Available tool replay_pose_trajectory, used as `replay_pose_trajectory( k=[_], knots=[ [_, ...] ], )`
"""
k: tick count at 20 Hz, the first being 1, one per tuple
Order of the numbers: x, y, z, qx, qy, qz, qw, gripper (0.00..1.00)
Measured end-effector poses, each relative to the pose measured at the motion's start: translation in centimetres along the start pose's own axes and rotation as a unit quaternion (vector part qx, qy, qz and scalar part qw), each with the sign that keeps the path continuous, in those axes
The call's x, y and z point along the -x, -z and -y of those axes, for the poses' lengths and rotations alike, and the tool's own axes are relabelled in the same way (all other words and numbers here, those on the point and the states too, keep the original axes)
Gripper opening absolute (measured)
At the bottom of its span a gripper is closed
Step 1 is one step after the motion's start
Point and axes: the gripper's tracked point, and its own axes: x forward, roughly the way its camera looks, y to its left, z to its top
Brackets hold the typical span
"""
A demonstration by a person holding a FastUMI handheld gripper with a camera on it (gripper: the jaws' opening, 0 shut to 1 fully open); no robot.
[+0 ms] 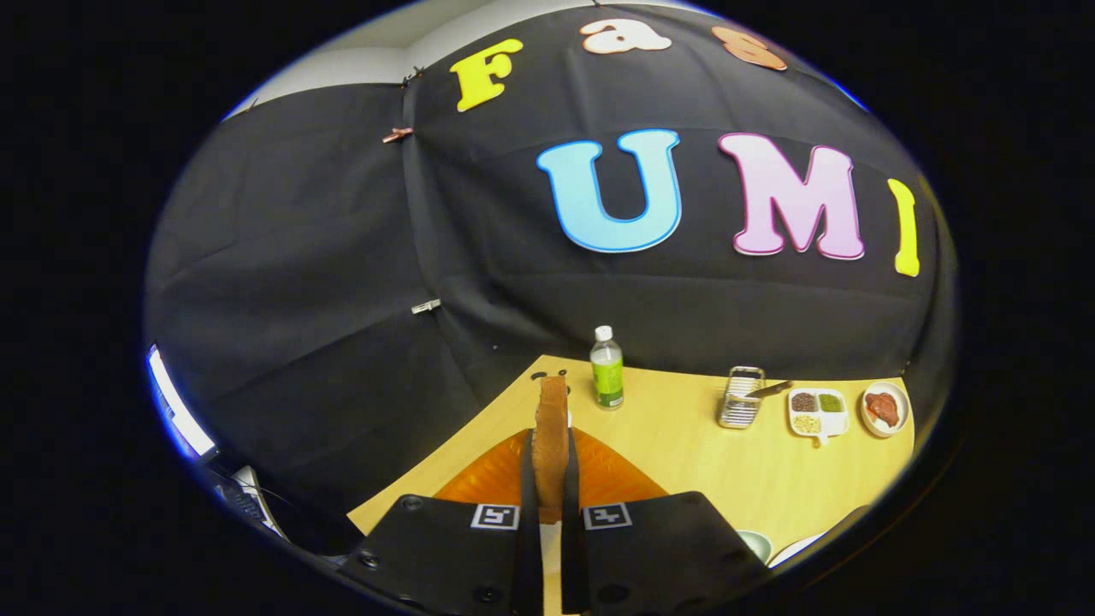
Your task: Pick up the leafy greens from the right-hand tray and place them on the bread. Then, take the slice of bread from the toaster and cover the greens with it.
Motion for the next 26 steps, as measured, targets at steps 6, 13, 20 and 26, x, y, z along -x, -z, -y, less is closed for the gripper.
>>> replay_pose_trajectory(
  k=[6, 13, 20, 26],
  knots=[
    [4.8, 2.7, 8.6, 0.003, 0.075, -0.003, 0.997, 0.12],
    [7.8, 11.8, 15.6, -0.064, 0.148, -0.054, 0.985, 0.13],
    [6.2, 20.9, 16.3, -0.273, 0.161, -0.079, 0.945, 0.12],
    [5.8, 24.8, 19.6, -0.287, 0.194, -0.082, 0.934, 0.13]
  ],
)
